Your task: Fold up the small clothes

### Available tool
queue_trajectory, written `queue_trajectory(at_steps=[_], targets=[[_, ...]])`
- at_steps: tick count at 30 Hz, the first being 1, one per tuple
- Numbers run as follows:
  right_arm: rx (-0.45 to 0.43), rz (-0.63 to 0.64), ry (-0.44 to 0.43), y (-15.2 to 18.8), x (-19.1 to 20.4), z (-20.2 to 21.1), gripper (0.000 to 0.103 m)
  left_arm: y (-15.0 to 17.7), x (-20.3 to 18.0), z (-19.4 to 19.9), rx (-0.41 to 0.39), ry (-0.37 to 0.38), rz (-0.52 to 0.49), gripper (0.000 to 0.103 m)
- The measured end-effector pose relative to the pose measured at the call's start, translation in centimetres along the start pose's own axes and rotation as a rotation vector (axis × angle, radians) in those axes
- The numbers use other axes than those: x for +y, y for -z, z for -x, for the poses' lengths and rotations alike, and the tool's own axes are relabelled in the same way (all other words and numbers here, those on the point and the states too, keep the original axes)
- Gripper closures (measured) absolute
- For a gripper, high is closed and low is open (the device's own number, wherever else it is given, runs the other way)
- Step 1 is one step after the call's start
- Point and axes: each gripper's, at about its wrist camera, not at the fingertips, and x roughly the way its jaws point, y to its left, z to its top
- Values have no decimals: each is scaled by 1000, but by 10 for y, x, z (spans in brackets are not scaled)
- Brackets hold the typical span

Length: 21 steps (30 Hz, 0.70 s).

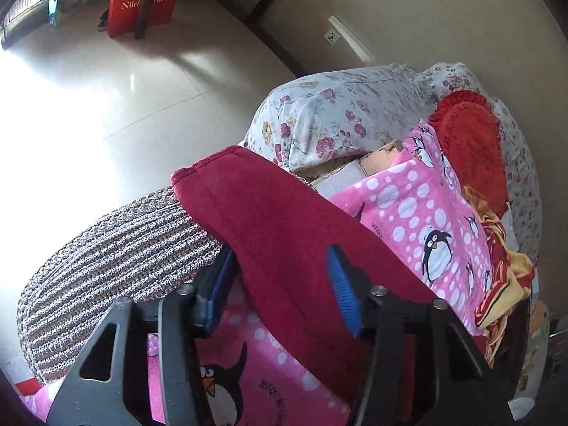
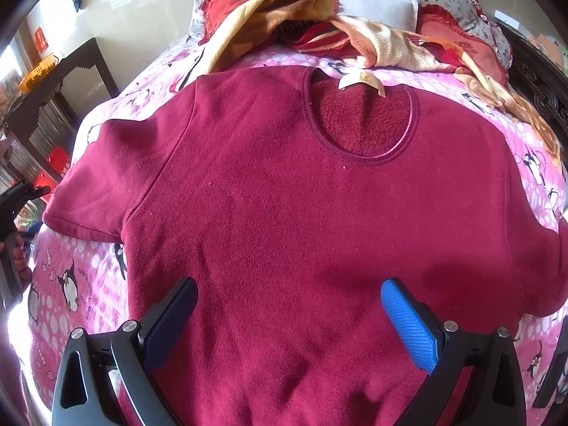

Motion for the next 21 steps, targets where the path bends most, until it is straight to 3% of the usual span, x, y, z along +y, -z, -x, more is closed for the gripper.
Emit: queue_trajectory(at_steps=[1, 4, 8, 13, 21], targets=[[4, 1, -1, 0, 0, -1, 0, -1, 1, -1, 5, -1, 0, 83], [11, -2, -8, 0, 1, -3, 0, -1, -1, 6, -14, 38, -11, 94], [0, -9, -11, 0, -1, -1, 0, 10, -28, 37, -65, 77, -84, 95], [-21, -47, -16, -2, -14, 5, 0, 48, -99, 79, -99, 179, -281, 95], [-52, -90, -21, 0, -35, 18, 0, 154, -200, 77, 5, 280, -552, 95]])
